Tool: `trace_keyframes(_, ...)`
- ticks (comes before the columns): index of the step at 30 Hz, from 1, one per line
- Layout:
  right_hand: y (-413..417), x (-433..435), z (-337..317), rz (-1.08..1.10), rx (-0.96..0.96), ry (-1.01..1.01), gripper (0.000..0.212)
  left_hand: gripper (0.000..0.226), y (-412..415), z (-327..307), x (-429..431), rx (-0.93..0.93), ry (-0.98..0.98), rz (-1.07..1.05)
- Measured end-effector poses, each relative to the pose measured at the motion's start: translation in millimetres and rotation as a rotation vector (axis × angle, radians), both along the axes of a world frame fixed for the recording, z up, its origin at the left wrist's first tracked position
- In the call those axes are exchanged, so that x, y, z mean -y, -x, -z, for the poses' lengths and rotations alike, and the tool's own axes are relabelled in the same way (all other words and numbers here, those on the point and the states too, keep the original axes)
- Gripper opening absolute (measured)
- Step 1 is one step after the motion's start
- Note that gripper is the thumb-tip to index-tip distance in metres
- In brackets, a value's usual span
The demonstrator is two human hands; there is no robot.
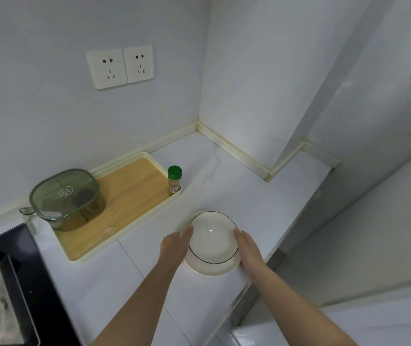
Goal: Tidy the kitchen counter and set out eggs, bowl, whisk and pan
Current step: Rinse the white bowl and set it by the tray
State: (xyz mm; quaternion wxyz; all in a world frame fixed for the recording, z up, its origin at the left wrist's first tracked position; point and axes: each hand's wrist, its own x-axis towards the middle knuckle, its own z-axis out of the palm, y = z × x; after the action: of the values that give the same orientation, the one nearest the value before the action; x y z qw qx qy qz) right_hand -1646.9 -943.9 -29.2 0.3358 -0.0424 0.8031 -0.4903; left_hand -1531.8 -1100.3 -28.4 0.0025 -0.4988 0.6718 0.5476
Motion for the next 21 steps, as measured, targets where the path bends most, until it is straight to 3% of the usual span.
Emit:
trace_keyframes(8,-18,-21,-15,-0.051,0.191,-0.026,0.01,0.028,-26,4,-11,-0.05,-0.174,-0.009)
trace_keyframes(12,-20,-24,-11,-0.065,0.092,-0.097,0.042,0.026,-27,-4,-20,-0.084,-0.176,0.029)
trace_keyframes(21,48,19,-9,0.085,-0.042,-0.069,0.033,0.036,49,9,4,-0.191,-0.2,-0.083)
